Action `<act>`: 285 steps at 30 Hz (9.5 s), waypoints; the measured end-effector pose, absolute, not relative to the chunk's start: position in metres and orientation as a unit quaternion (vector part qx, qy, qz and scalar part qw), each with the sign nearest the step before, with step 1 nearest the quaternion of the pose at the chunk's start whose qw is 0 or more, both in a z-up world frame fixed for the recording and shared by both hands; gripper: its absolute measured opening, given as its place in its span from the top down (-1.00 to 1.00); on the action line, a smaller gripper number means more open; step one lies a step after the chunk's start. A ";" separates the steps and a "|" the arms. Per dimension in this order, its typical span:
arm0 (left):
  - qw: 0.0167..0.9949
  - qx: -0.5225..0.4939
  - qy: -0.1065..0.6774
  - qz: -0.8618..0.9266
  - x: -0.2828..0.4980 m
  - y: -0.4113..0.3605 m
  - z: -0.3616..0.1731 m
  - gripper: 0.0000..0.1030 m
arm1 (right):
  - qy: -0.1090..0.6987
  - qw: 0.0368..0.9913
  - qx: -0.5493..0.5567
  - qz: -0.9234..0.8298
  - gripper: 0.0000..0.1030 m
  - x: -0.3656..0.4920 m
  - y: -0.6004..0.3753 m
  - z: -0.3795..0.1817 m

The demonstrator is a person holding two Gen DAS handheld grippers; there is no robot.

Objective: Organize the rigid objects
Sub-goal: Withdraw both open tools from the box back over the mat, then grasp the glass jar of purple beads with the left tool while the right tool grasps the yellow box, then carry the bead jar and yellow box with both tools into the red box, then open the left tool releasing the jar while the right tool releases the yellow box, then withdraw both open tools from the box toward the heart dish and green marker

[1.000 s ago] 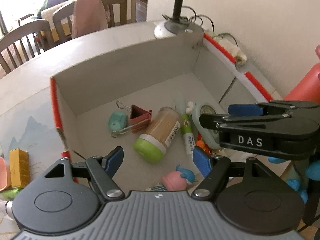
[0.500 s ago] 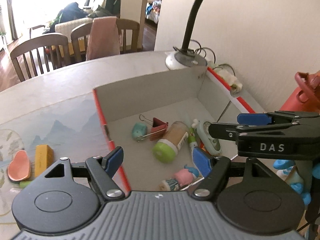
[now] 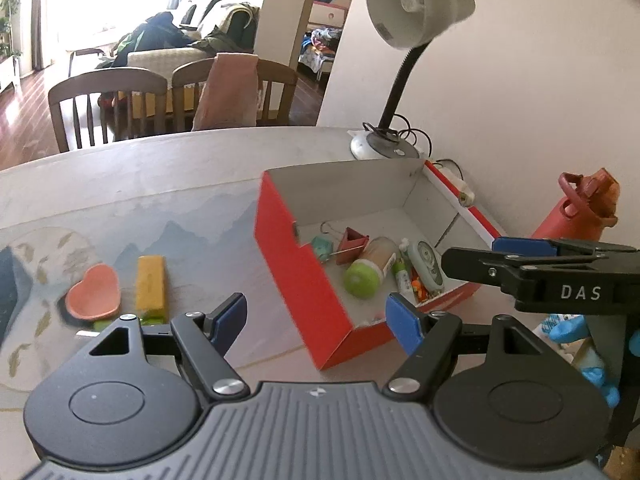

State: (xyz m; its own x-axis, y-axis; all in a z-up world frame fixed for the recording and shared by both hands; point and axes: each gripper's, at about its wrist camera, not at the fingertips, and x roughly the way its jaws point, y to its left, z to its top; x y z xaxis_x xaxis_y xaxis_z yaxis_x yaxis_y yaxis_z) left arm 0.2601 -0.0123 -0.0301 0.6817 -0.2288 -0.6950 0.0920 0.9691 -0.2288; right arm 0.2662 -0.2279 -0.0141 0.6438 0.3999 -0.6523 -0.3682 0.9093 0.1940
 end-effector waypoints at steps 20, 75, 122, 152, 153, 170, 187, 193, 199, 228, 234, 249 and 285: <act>0.919 -0.113 0.371 -0.076 0.177 0.116 -0.040 -0.68 | 0.356 0.901 0.028 0.247 -0.94 0.199 -0.124 -0.019; 0.919 -0.066 0.388 0.036 0.268 0.127 -0.174 -0.97 | 0.474 0.845 -0.105 0.225 -0.22 0.369 0.026 -0.164; 0.905 -0.119 0.409 -0.017 0.224 0.126 -0.130 0.22 | 0.431 0.869 -0.059 0.237 0.46 0.257 -0.041 -0.074; 0.922 -0.075 0.363 -0.108 0.228 0.047 -0.027 0.22 | 0.369 0.915 -0.006 0.166 0.46 0.232 -0.167 0.000; 0.922 -0.073 0.364 -0.109 0.232 0.040 -0.026 0.22 | 0.367 0.916 -0.004 0.164 0.46 0.236 -0.174 0.000; 0.909 -0.056 0.398 -0.111 0.312 -0.048 -0.045 0.22 | 0.382 0.917 0.022 0.117 0.46 0.317 -0.280 -0.022; 0.888 -0.015 0.448 -0.099 0.385 -0.109 -0.087 0.22 | 0.447 0.880 -0.005 0.160 0.46 0.358 -0.286 -0.075; 0.880 -0.021 0.467 -0.087 0.402 -0.115 -0.100 0.22 | 0.466 0.866 -0.019 0.181 0.46 0.362 -0.278 -0.090; 0.876 -0.015 0.475 -0.080 0.413 -0.119 -0.108 0.22 | 0.482 0.855 -0.031 0.192 0.46 0.367 -0.274 -0.103; 0.866 -0.056 0.485 -0.106 0.401 -0.121 -0.109 0.16 | 0.471 0.856 -0.048 0.206 0.27 0.353 -0.286 -0.096; 0.870 -0.068 0.477 -0.105 0.388 -0.112 -0.100 -0.05 | 0.461 0.862 -0.045 0.205 0.12 0.346 -0.283 -0.087; 0.892 -0.079 0.428 -0.123 0.336 -0.069 -0.060 -0.06 | 0.420 0.884 0.003 0.205 -0.18 0.306 -0.260 -0.043; 0.917 -0.097 0.384 -0.052 0.204 0.155 -0.046 -0.64 | 0.366 0.875 -0.045 0.313 -0.76 0.196 -0.064 -0.036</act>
State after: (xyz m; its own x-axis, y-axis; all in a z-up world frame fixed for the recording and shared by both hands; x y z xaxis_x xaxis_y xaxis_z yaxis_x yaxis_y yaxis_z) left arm 0.2038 0.1547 -0.0465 0.6993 -0.1693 -0.6945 0.0206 0.9759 -0.2172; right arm 0.1959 -0.0638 -0.0357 0.5367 0.5148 -0.6685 -0.5802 0.8004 0.1506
